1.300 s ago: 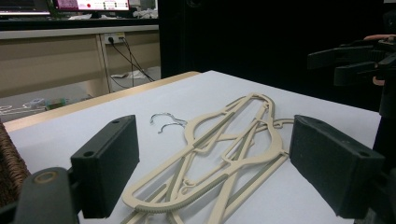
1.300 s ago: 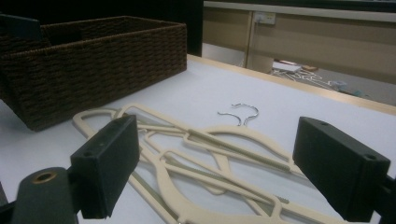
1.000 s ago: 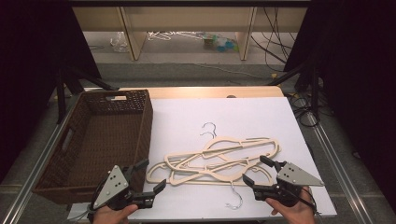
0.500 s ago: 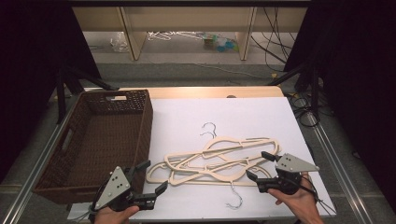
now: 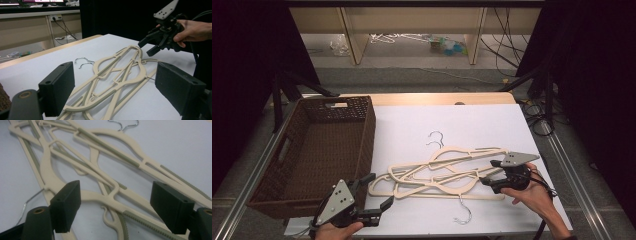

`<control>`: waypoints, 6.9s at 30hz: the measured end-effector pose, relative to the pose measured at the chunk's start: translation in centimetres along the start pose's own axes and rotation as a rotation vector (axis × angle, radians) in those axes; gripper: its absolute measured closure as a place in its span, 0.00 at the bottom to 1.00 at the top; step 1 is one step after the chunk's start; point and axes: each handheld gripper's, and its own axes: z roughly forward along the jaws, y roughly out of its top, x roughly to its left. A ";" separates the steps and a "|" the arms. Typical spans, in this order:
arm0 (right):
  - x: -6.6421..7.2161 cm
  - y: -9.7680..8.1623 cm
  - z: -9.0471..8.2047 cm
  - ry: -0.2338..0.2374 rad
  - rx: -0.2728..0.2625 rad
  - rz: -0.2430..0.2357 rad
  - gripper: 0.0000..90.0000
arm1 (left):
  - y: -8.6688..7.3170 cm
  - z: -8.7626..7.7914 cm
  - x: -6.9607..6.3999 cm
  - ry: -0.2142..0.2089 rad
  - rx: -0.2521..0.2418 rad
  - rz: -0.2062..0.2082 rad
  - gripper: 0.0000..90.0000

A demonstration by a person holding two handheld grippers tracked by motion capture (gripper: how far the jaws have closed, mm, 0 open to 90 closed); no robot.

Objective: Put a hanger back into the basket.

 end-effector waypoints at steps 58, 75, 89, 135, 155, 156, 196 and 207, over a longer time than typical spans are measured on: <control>2.4 0.9 1.8 0.252 0.390 -0.464 0.86 | 0.0 -0.1 -0.1 0.001 0.021 -0.002 0.18; 2.3 1.0 1.7 0.291 0.360 -0.442 0.89 | -0.2 0.6 -0.3 -0.002 0.052 0.013 0.18; 2.9 2.6 0.1 0.311 0.366 -0.430 0.89 | -1.4 7.0 -2.0 -0.090 0.201 0.185 0.23; 2.0 2.8 -0.9 0.372 0.317 -0.400 0.88 | -2.8 16.8 -5.6 -0.415 0.369 0.905 0.81; 1.3 5.7 -5.8 0.106 0.042 -0.277 0.45 | 2.7 16.5 -4.0 -0.299 0.295 0.939 0.95; 1.4 5.8 -6.0 0.101 0.031 -0.276 0.45 | 3.0 16.5 -3.9 -0.294 0.299 0.928 0.95; 4.2 2.9 -4.4 0.124 -0.046 -0.187 0.37 | 18.8 6.2 4.6 -0.181 0.145 -0.034 0.95; 4.1 2.3 -4.2 0.117 -0.043 -0.170 0.33 | 19.3 0.8 10.4 0.009 0.144 -0.034 0.95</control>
